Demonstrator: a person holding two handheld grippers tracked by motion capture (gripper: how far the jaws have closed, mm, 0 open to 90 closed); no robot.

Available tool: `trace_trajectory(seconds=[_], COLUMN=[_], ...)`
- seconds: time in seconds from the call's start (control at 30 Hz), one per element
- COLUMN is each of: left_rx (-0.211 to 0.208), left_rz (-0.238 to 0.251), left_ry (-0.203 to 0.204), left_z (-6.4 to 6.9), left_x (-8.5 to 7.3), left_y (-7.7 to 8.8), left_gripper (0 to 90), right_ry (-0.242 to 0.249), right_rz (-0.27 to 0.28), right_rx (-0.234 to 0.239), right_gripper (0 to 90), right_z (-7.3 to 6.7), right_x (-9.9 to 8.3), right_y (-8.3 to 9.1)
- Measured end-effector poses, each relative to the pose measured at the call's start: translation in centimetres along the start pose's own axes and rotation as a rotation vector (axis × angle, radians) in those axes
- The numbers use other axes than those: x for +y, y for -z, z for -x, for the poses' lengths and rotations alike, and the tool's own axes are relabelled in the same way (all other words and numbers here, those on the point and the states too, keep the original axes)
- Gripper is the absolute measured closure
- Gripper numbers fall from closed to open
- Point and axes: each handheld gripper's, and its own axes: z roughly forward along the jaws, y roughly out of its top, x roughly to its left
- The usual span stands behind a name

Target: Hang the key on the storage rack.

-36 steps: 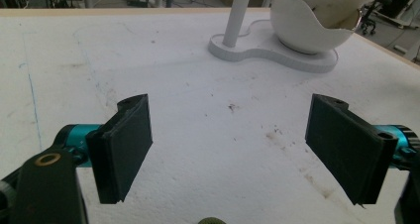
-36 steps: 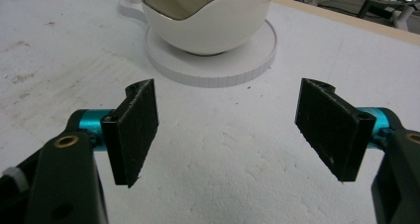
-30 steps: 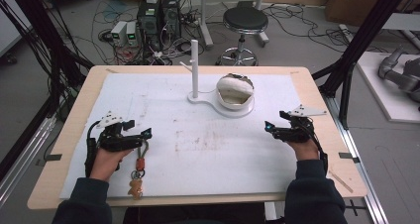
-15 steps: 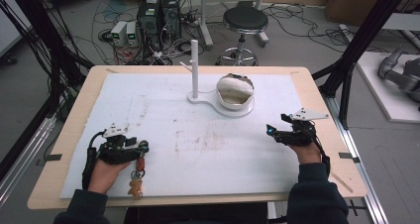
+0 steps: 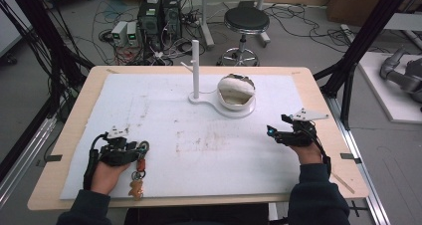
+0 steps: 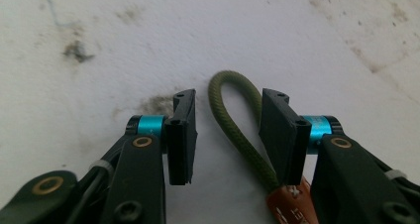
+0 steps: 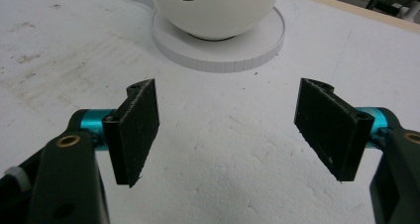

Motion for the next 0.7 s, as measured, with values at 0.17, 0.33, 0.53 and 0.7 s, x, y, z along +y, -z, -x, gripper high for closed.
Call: trace_trajectory(seconds=[0.17, 0.33, 0.53, 0.7], left_rx=[0.003, -0.004, 0.014, 0.015], left_rz=[0.001, -0.054, -0.083, -0.047], left_ry=[-0.01, -0.012, -0.074, -0.136], left_z=[0.9, 1.6, 2.1, 1.7], left_x=[0.0, -0.3, -0.3, 0.6], left_y=[1.0, 1.0, 0.5, -0.7], left_gripper=[56.4, 54.6, 71.4, 77.5], right_ry=[-0.004, -0.003, 0.0, 0.003], right_rz=[0.006, 0.003, -0.001, 0.001], right_rx=[0.0, 0.001, 0.004, 0.002], right_gripper=[25.8, 26.0, 26.1, 26.2], right_z=[0.0, 0.0, -0.1, -0.1], right_x=[-0.1, -0.1, 0.1, 0.1], right_y=[0.2, 0.1, 0.0, -0.1])
